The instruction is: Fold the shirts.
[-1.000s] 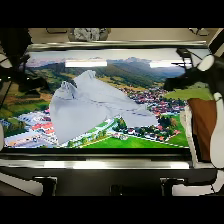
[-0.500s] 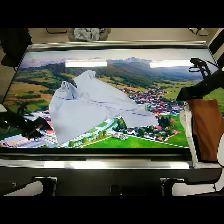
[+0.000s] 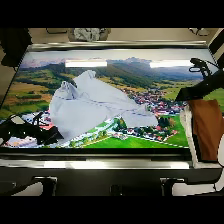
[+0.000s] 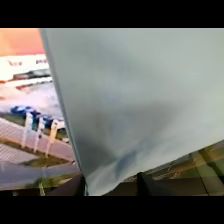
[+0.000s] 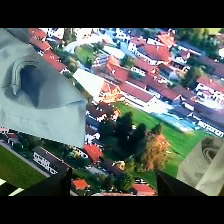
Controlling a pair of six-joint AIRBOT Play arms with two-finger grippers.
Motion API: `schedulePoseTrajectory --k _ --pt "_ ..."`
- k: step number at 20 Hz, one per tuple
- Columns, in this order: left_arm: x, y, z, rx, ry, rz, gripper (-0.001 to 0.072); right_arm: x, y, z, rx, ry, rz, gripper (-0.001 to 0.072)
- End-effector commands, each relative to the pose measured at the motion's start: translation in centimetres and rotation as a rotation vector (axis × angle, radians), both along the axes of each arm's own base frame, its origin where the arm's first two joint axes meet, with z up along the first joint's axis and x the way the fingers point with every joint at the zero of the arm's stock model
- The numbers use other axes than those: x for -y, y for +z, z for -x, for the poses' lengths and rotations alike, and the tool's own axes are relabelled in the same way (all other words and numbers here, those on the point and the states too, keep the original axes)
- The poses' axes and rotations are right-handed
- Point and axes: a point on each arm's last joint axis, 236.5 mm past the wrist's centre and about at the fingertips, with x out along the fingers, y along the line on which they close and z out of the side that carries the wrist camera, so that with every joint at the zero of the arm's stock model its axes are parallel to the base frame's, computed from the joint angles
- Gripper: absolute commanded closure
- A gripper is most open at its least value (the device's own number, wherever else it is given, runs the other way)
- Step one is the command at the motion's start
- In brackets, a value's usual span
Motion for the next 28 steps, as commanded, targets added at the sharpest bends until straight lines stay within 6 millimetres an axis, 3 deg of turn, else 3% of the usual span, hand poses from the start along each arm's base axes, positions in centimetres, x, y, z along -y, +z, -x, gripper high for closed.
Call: schedulePoseTrajectory --k 1,2,3,4,7,12,15,17,18,19,20,22,24,25,26,27,28 --pt "-0.8 -0.8 -2.1 0.054 0.095 -0.055 0.0353 -2.2 -0.8 0.3 -0.023 0.082 0.013 0.0027" --pt "-0.8 -0.8 -2.2 0.055 0.101 -0.057 0.0522 -3.7 -1.7 0.2 -0.03 0.108 0.008 0.0023" --pt "-0.8 -0.8 -2.2 0.057 0.093 -0.056 0.0632 -5.3 -2.8 0.2 -0.039 0.126 -0.013 0.0023" --pt "-0.8 -0.7 -2.1 0.063 0.077 -0.055 0.0672 -7.0 -4.1 0.5 -0.06 0.139 -0.058 0.0023" --pt "-0.8 -0.4 -2.1 0.085 0.041 -0.057 0.0674 -12.4 -7.5 1.2 -0.12 0.158 -0.229 0.0023" --pt "-1.0 0.6 -2.6 0.139 0.017 -0.072 0.0675 -16.0 -8.5 -1.7 -0.049 0.1 -0.354 0.0033" --pt "-1.0 1.0 -2.7 0.159 0.004 -0.077 0.0675 -17.7 -10.0 -1.0 -0.1 0.129 -0.359 0.0057" --pt "-1.2 1.5 -3.3 0.178 0.004 -0.081 0.0675 -18.3 -11.3 -0.5 -0.136 0.136 -0.343 0.0188" --pt "-1.3 2.0 -3.8 0.192 0.003 -0.084 0.0675 -18.3 -11.8 -0.7 -0.133 0.135 -0.331 0.036" --pt "-1.4 2.5 -4.4 0.209 0.001 -0.088 0.0675 -18.1 -11.9 -1.3 -0.11 0.124 -0.318 0.06" --pt "-1.6 3.3 -5.1 0.231 -0.005 -0.092 0.0675 -17.9 -11.5 -1.9 -0.083 0.114 -0.314 0.0658" --pt "-2.0 6.2 -7.1 0.3 -0.028 -0.102 0.0676 -17.4 -9.4 -3.1 -0.002 0.147 -0.281 0.0659" --pt "-2.8 12.9 -10.9 0.476 -0.036 -0.147 0.0676 -16.8 -4.1 -5.1 0.161 0.206 -0.233 0.0659" --pt "-3.4 17.5 -12.8 0.597 -0.034 -0.183 0.0676 -16.1 -0.3 -6.1 0.268 0.232 -0.189 0.0659" --pt "-4.2 23.6 -14.6 0.745 -0.032 -0.242 0.0676 -14.6 4.9 -7.4 0.408 0.229 -0.122 0.0659" --pt "-5.1 30.0 -15.6 0.887 -0.009 -0.304 0.0676 -12.9 11.2 -8.2 0.571 0.212 -0.048 0.0659" --pt "-5.9 37.7 -15.7 1.052 0.026 -0.371 0.0676 -11.0 18.2 -8.2 0.747 0.183 0.029 0.0658"
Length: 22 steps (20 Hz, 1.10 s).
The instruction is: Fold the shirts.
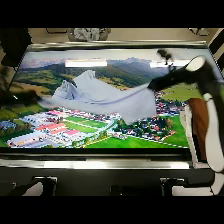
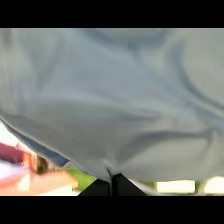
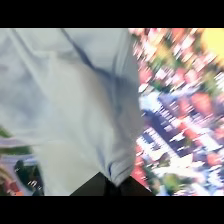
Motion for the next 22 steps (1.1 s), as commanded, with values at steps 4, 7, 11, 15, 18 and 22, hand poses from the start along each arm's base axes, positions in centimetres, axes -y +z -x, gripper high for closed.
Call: schedulePoseTrajectory --k 4,7,11,15,18,22 --pt "-2.9 41.5 8.6 0.96 0.225 -0.274 0.0675 10.2 41.0 11.8 1.09 -0.352 0.344 0.0658" --pt "-1.2 46.9 15.8 1.143 0.277 -0.267 0.0676 10.8 47.6 23.2 1.284 -0.456 0.387 0.0658" --pt "-0.2 45.0 18.6 1.122 0.284 -0.249 0.0675 10.6 49.2 29.9 1.356 -0.487 0.413 0.0658" --pt "-0.2 45.1 18.7 1.128 0.284 -0.251 0.0675 11.1 47.3 29.4 1.271 -0.487 0.435 0.0658" --pt "-1.0 41.6 15.4 0.987 0.251 -0.277 0.0675 11.7 41.6 25.4 1.02 -0.453 0.438 0.0657" --pt "-2.8 28.4 6.0 0.557 0.123 -0.269 0.0675 12.6 25.3 17.0 0.407 -0.309 0.471 0.0658"
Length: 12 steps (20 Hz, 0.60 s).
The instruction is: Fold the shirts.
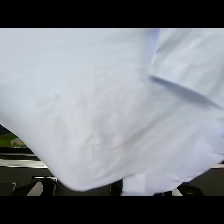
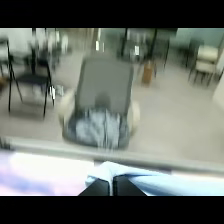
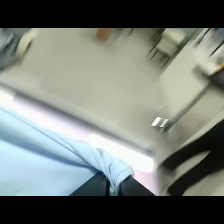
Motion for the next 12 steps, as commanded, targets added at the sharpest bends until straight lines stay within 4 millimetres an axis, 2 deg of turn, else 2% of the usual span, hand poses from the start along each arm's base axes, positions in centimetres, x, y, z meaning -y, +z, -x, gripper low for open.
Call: schedulePoseTrajectory --k 1,4,5,6,8,9,11,12 --pt "-0.8 -12.8 -7.2 -0.394 -0.085 -0.001 0.0675 0.8 -15.7 -5.3 -0.57 -0.001 -0.062 0.0659" --pt "-0.7 -27.1 -13.1 -0.709 -0.17 0.039 0.0675 0.4 -30.1 -10.8 -0.92 0.037 -0.143 0.0659" --pt "-0.7 -31.8 -14.7 -0.799 -0.185 0.063 0.0675 -0.4 -33.9 -12.6 -0.975 0.062 -0.19 0.0659" --pt "-0.8 -35.7 -16.1 -0.869 -0.191 0.088 0.0675 -1.4 -37.1 -14.6 -1.0 0.089 -0.245 0.0659" --pt "-0.9 -42.3 -18.7 -0.964 -0.196 0.127 0.0675 -4.1 -41.7 -19.6 -0.959 0.146 -0.401 0.0659" --pt "-1.0 -44.6 -19.7 -0.983 -0.191 0.139 0.0675 -5.1 -43.0 -21.8 -0.912 0.159 -0.47 0.0659" --pt "-1.2 -48.0 -21.4 -0.992 -0.181 0.173 0.0675 -5.9 -44.5 -25.9 -0.797 0.146 -0.561 0.0659" --pt "-1.5 -49.1 -22.1 -0.985 -0.169 0.177 0.0675 -6.0 -44.8 -27.4 -0.75 0.134 -0.586 0.0659"
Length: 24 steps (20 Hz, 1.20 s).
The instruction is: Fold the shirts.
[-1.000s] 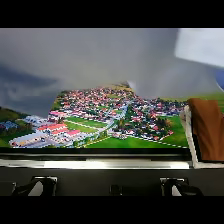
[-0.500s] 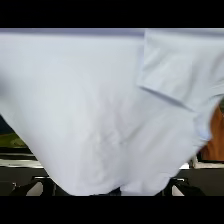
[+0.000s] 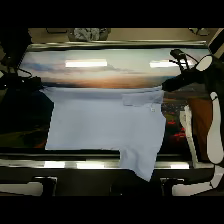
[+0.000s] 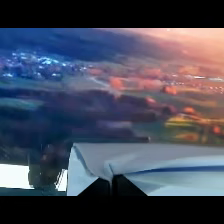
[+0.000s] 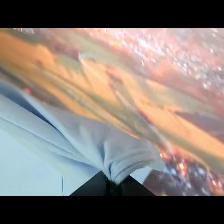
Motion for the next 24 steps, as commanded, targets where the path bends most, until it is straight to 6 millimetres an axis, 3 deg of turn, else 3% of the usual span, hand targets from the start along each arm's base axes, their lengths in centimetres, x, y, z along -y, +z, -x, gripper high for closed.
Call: schedulePoseTrajectory --k 1,4,7,9,12,14,17,19,24 --pt "-0.2 -6.7 -2.8 -0.031 0.03 0.032 0.0675 -1.7 -3.3 -6.6 0.139 -0.13 -0.169 0.0659" --pt "-0.9 -7.0 -4.6 0.01 0.047 0.021 0.0675 -1.4 -4.1 -7.4 0.153 -0.149 -0.169 0.0659" --pt "-0.9 -5.1 -4.8 0.019 -0.004 0.003 0.0675 -2.1 -3.4 -4.9 0.089 -0.048 -0.153 0.0658" --pt "-0.4 -4.4 -2.3 -0.077 -0.096 0.007 0.0674 -2.1 -2.7 -0.8 -0.031 0.037 -0.11 0.0658" --pt "-0.1 -6.2 3.8 -0.332 -0.16 0.047 0.0674 -1.7 -3.3 7.0 -0.317 0.114 -0.029 0.0657" --pt "-0.3 -8.1 6.9 -0.472 -0.12 0.065 0.0675 -1.5 -5.2 9.5 -0.431 0.106 0.019 0.0658" --pt "0.8 -11.1 10.5 -0.617 -0.114 0.111 0.0675 -2.9 -8.1 9.8 -0.457 0.075 0.016 0.0659" --pt "1.2 -12.4 12.0 -0.668 -0.117 0.126 0.0675 -3.3 -8.9 9.7 -0.46 0.058 0.018 0.0659" --pt "1.0 -12.8 11.9 -0.657 -0.11 0.124 0.0666 -4.0 -9.2 9.8 -0.482 0.017 -0.001 0.0646"
